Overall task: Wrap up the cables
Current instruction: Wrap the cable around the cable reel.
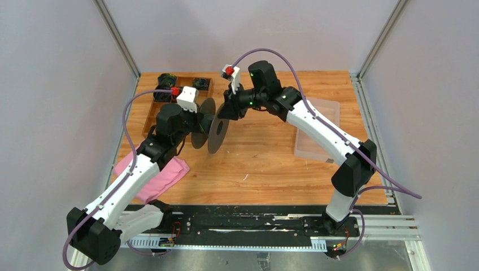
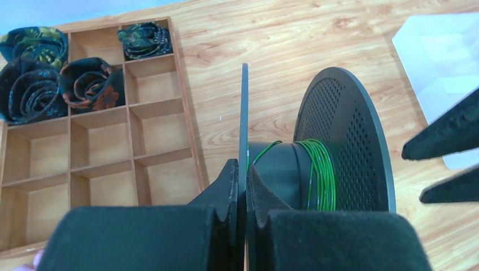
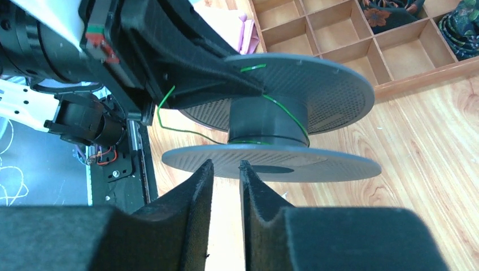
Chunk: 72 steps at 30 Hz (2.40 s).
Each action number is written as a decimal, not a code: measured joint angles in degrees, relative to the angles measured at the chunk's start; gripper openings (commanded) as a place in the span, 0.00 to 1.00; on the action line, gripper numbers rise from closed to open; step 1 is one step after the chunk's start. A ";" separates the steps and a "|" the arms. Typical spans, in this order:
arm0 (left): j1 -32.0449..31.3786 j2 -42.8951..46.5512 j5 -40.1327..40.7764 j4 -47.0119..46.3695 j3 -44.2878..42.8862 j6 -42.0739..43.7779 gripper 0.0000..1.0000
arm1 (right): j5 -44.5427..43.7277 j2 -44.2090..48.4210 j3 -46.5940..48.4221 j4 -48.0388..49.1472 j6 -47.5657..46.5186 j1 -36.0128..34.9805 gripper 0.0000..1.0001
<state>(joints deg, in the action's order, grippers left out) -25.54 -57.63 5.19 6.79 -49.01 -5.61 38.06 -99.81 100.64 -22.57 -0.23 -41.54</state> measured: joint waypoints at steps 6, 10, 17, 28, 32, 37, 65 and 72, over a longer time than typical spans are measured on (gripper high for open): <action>0.48 -1.18 1.77 2.03 -2.60 -3.80 0.00 | -0.09 0.00 0.00 -1.92 -3.50 -2.32 0.41; 0.63 -2.08 2.29 3.43 -3.69 -6.27 0.00 | -0.17 0.00 0.00 -2.58 -5.42 -4.61 0.41; 1.44 -3.91 2.99 6.84 -4.68 -11.50 0.00 | -2.34 0.00 0.00 -3.02 -7.37 -6.71 0.41; 5.70 -8.31 1.27 11.63 -6.01 -25.27 0.01 | -8.04 2.64 -5.05 -2.89 -9.40 -6.75 0.49; 6.36 -11.15 -1.42 11.39 -6.01 -30.01 0.00 | -10.67 5.68 -9.01 -2.99 -11.69 -6.75 0.50; 6.36 -14.16 -4.70 11.06 -6.01 -34.25 0.00 | -11.65 8.15 -11.63 -3.04 -13.79 -6.75 0.51; 5.09 -12.57 -13.20 3.58 -5.81 -26.43 0.00 | -14.43 -5.79 14.34 -21.29 -29.92 -11.63 0.54; 4.72 -11.85 -13.77 3.56 -5.81 -25.77 0.00 | -19.54 -6.34 14.34 -22.25 -31.85 -13.88 0.53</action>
<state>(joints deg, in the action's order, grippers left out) -20.82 -69.47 -8.58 10.35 -54.83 -31.38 18.52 -106.15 114.98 -44.82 -32.08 -55.42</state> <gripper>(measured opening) 0.042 0.538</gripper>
